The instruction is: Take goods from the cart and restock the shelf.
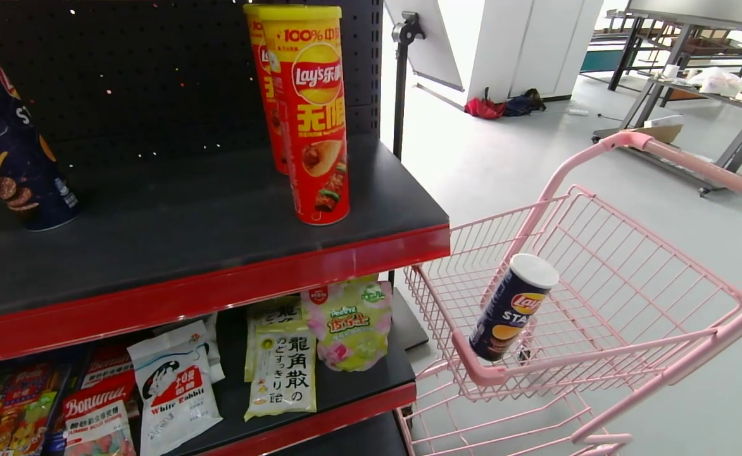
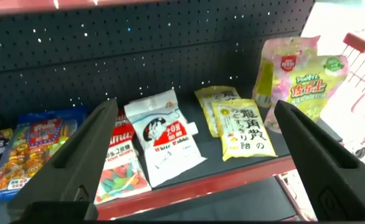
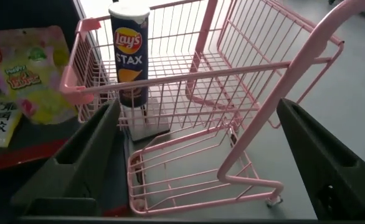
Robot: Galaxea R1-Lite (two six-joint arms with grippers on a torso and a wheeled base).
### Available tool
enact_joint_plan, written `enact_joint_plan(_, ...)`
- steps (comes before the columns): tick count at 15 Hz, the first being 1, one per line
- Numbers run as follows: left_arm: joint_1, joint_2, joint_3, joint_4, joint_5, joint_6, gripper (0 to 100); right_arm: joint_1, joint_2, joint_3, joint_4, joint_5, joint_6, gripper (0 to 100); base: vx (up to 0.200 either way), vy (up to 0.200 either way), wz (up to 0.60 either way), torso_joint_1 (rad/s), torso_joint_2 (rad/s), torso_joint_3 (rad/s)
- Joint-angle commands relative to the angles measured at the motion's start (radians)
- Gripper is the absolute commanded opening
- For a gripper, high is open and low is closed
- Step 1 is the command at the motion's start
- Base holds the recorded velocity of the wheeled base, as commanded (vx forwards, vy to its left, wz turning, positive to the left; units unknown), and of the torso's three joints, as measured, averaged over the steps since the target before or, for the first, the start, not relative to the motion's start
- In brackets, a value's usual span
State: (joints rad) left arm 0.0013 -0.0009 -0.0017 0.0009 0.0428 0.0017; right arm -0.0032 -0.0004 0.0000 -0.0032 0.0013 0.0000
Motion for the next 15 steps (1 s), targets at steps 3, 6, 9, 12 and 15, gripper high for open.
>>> enact_joint_plan(3, 0.0, 0.001, 0.0, 0.001, 0.0, 0.0, 100, 0.0, 0.034, 0.0, 0.0, 0.003, -0.005, 100, 0.0, 0.0, 0.0, -0.097, 0.34, 0.248)
enact_joint_plan(6, 0.0, 0.001, 0.0, 0.001, 0.0, 0.0, 100, 0.06, 0.441, -0.405, -0.024, 0.08, 0.12, 100, 0.0, 0.0, 0.0, -0.018, 0.06, 0.036)
enact_joint_plan(9, 0.0, 0.001, 0.0, 0.001, 0.0, 0.0, 100, 0.144, 0.804, -0.528, -0.126, 0.128, 0.086, 100, 0.0, 0.0, 0.0, 0.0, 0.0, 0.0)
enact_joint_plan(12, 0.0, 0.001, 0.0, 0.001, 0.0, 0.0, 100, 0.16, 1.119, -0.465, -0.314, 0.131, 0.176, 100, 0.0, 0.0, 0.0, 0.0, 0.0, 0.0)
enact_joint_plan(15, 0.0, 0.001, 0.0, 0.001, 0.002, 0.0, 100, 0.195, 1.367, -0.328, -0.632, 0.131, 0.19, 100, 0.0, 0.0, 0.0, 0.0, 0.0, 0.0)
